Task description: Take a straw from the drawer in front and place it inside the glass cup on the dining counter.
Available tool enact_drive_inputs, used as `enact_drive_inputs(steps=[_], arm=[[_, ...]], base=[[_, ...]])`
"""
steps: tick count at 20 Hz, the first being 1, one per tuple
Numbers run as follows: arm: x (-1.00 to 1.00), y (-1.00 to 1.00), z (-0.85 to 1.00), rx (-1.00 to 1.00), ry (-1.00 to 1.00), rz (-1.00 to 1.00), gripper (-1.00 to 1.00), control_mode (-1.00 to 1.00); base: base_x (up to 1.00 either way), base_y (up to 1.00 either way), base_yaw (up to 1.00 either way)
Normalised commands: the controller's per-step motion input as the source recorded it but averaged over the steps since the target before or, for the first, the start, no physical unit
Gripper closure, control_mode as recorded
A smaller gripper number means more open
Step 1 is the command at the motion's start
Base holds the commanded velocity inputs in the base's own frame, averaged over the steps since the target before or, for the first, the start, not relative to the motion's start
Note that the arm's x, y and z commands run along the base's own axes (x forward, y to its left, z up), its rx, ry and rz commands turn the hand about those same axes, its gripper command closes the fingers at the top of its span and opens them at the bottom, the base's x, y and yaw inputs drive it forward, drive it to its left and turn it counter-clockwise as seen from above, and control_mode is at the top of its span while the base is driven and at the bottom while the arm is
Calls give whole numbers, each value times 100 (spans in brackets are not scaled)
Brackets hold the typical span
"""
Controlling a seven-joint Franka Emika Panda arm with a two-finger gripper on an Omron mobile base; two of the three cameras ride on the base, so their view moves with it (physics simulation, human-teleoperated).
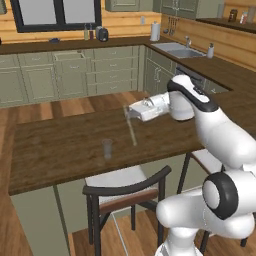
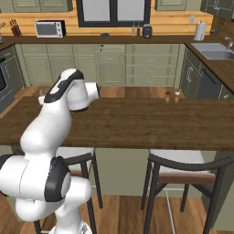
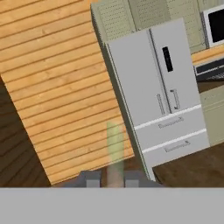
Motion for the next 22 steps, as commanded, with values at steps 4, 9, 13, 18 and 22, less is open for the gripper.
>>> enact_drive_inputs(steps=[4,9,13,18,22], arm=[[26,20,-26,9,-10,13,100,-100],[51,23,-5,4,-12,3,100,-100],[40,8,-3,0,-11,0,100,-100],[26,17,-16,0,-2,0,100,-100],[33,28,-25,0,0,0,100,-100]], base=[[0,0,0],[0,0,0],[0,0,0],[0,0,0],[0,0,0]])
